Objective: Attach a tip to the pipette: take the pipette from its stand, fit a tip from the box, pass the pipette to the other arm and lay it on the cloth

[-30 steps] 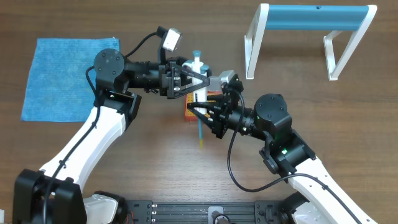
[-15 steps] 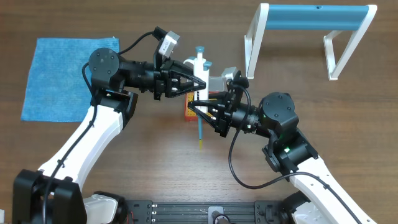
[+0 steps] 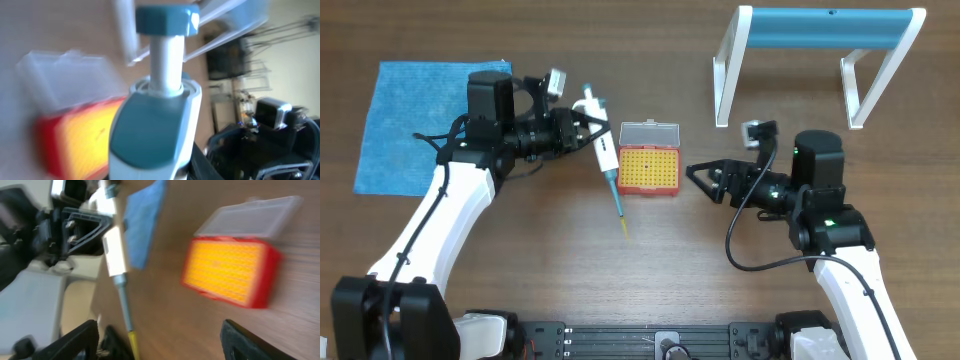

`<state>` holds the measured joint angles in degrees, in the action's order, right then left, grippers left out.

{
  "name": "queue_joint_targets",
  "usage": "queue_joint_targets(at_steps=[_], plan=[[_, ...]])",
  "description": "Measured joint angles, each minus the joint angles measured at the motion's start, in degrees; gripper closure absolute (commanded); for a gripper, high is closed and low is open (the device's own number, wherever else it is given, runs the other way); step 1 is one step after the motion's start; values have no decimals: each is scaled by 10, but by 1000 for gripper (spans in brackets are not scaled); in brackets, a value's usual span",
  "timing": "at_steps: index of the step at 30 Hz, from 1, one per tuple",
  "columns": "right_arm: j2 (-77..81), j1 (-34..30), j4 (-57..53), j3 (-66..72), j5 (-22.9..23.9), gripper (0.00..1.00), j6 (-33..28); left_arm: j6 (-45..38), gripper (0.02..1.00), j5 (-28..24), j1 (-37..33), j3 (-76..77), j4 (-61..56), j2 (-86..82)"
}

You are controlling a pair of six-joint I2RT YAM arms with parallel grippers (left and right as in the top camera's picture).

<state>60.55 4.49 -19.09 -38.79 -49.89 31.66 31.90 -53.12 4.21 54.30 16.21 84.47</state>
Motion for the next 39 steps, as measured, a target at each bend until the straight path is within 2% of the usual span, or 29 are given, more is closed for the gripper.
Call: queue_joint_targets(at_steps=[2, 3, 4, 5, 6, 7, 8, 10, 12, 14, 15, 18, 21, 28, 34, 35, 36, 37, 39], plan=[[-1, -4, -69, 0, 116, 209, -16, -59, 993, 136, -10, 57, 235, 5], [0, 0, -71, 0, 171, 209, -19, -93, 993, 202, -16, 111, 352, 11], [-1, 10, -71, 0, 229, 213, -20, -145, 993, 291, -34, 214, 427, 11], [-1, 14, -72, 0, 256, 207, -20, -172, 993, 335, -56, 290, 494, 16], [0, 15, -70, 0, 274, 209, -20, -190, 991, 357, -80, 339, 531, 24], [-1, 16, -73, 0, 300, 205, -20, -220, 993, 398, -146, 486, 642, 76], [-1, 16, -72, 0, 312, 207, -20, -243, 993, 436, -204, 576, 686, 123], [-1, 16, -73, 0, 325, 207, -20, -269, 993, 532, -242, 695, 801, 233], [-2, 16, -110, -2, 334, 207, -22, -289, 993, 610, -243, 778, 768, 357], [-1, 19, -186, -3, 338, 205, 1, -324, 993, 677, -240, 793, 734, 452], [-1, 30, -190, -3, 343, 202, 15, -349, 993, 694, -240, 793, 704, 477], [-1, 87, -144, -3, 386, 205, 77, -436, 993, 711, -240, 800, 622, 530], [-1, 107, -132, -3, 409, 202, 112, -486, 991, 653, -243, 801, 606, 556], [-1, 118, -132, -3, 417, 202, 141, -501, 991, 585, -250, 801, 578, 609], [-1, 118, -119, -3, 417, 202, 142, -501, 991, 565, -250, 802, 574, 618], [-1, 118, -104, -3, 417, 202, 142, -501, 967, 564, -250, 802, 574, 622], [-1, 118, -98, -3, 417, 202, 142, -501, 198, 564, -250, 802, 574, 626], [-1, 118, -97, -3, 417, 202, 142, -501, 150, 565, -250, 802, 574, 626], [-1, 118, -97, -3, 417, 202, 142, -501, 145, 573, -250, 802, 589, 626]])
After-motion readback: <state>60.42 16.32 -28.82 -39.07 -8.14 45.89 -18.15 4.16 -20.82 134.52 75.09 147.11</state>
